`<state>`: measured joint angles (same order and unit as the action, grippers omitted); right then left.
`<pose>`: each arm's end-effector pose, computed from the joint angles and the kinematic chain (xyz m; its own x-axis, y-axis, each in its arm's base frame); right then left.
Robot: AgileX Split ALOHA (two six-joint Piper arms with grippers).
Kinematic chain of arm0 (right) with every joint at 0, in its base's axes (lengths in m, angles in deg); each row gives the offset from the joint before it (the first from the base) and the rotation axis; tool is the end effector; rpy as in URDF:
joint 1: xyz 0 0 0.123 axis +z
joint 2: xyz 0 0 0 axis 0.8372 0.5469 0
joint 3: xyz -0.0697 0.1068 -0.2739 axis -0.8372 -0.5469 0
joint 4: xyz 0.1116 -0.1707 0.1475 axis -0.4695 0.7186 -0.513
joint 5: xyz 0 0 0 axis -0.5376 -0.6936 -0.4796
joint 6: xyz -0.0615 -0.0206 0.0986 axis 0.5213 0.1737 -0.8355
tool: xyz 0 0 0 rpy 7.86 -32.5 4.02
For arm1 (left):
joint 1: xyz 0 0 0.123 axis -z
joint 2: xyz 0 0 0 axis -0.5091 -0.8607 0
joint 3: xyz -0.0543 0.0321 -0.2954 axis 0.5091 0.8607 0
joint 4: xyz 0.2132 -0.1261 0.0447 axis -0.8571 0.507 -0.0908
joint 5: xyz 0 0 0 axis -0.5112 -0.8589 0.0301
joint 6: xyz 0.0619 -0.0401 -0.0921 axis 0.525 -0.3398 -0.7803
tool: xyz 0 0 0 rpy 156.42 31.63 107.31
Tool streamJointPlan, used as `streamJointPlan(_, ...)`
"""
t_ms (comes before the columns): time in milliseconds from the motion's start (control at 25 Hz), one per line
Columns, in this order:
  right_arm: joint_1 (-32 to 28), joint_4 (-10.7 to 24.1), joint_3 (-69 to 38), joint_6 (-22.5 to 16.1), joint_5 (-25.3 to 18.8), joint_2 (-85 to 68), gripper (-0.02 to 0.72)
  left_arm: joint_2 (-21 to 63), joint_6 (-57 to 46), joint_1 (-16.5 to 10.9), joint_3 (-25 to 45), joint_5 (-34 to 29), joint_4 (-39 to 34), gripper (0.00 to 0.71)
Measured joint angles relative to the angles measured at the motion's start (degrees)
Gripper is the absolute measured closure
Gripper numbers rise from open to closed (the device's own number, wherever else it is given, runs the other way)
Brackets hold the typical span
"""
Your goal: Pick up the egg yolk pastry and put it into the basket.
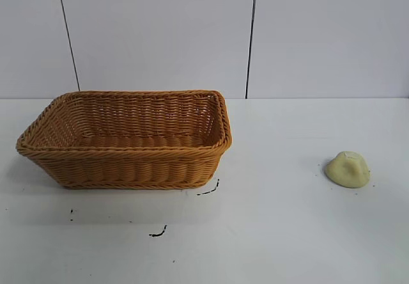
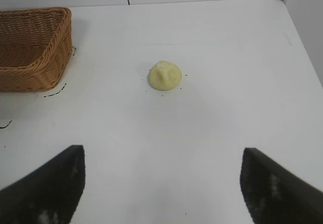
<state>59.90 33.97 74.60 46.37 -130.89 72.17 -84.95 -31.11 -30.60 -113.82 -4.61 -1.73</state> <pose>0.0041 0.0003 0.2655 -0.4328 0.0171 -0.9013 -0.0359 0.9987 0.0361 0.0006 0.0000 0.2648 -0.4535 0.0812 -0.8876 0.0371 0.9967 0.0722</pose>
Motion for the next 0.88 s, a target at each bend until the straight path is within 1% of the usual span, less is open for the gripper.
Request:
streamJointPlan(520, 0.0, 0.0, 0.4, 0.0, -0.1, 0.6, 0.101, 0.0, 0.0, 0.0, 0.0, 0.0, 0.0, 0.014)
streamJointPlan(680, 0.0, 0.0, 3.7, 0.0, 0.0, 8.1, 0.101, 0.0, 0.0, 0.0, 0.0, 0.0, 0.0, 0.014)
streamJointPlan(760, 0.0, 0.0, 6.4, 0.0, 0.0, 14.4, 0.101, 0.0, 0.0, 0.0, 0.0, 0.0, 0.0, 0.014)
streamJointPlan(880, 0.0, -1.2, 11.2, 0.0, 0.0, 24.6, 0.101, 0.0, 0.0, 0.0, 0.0, 0.0, 0.0, 0.014)
